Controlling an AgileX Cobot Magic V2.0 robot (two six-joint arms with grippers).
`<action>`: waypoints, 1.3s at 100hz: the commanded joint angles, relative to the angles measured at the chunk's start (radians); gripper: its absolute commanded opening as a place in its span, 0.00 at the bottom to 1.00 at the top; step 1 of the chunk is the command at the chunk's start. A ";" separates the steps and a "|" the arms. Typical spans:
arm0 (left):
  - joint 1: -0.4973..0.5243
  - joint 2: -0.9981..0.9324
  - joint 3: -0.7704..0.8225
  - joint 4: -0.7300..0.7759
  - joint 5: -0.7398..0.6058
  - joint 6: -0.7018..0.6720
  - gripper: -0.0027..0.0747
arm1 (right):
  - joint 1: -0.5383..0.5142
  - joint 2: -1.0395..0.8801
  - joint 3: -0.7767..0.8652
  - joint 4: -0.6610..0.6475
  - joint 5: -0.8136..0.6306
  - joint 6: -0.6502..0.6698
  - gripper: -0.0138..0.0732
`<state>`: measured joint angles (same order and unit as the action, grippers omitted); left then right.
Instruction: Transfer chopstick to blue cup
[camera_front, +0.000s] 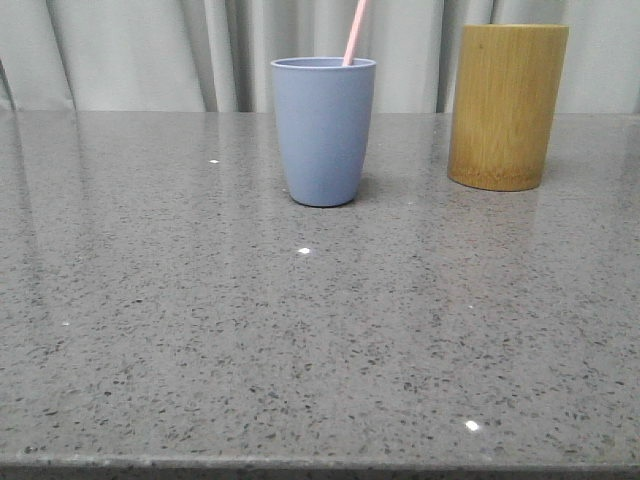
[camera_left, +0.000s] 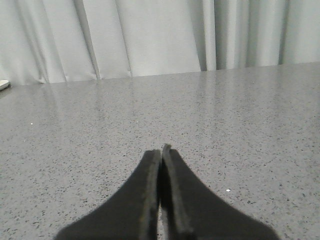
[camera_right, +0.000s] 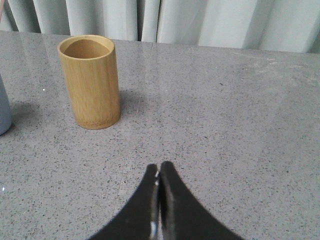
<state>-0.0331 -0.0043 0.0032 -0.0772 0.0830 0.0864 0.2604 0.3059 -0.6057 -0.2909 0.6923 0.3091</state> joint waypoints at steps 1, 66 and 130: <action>-0.006 -0.035 0.009 0.000 -0.083 -0.005 0.01 | -0.005 0.010 -0.022 -0.027 -0.070 -0.001 0.08; -0.006 -0.035 0.009 0.000 -0.083 -0.005 0.01 | -0.068 -0.110 0.133 0.143 -0.324 -0.201 0.08; -0.006 -0.035 0.009 0.000 -0.083 -0.005 0.01 | -0.297 -0.336 0.556 0.314 -0.572 -0.284 0.08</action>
<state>-0.0331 -0.0043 0.0032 -0.0772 0.0830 0.0864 -0.0311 -0.0117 -0.0520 0.0196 0.2537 0.0385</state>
